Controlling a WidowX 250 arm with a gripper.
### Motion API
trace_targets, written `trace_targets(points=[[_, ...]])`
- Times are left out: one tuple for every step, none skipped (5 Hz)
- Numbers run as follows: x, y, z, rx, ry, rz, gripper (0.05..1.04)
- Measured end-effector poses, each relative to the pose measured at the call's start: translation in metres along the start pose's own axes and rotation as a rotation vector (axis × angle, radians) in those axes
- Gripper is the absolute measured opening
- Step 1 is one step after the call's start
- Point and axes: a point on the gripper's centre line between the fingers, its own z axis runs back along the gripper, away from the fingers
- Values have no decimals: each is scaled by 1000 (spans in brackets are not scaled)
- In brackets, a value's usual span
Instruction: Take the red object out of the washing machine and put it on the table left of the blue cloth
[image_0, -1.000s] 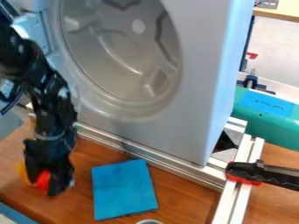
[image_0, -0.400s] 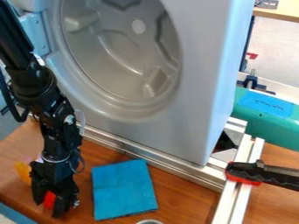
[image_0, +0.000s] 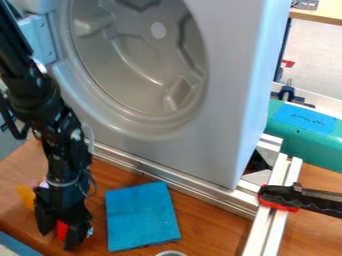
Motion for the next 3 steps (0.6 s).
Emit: trace_targets(points=[[-1,-2,21,8,-76,52,1007],[4,-7,44,46,-153,74,1003],[9,-13,80,58,-258,62,1001]])
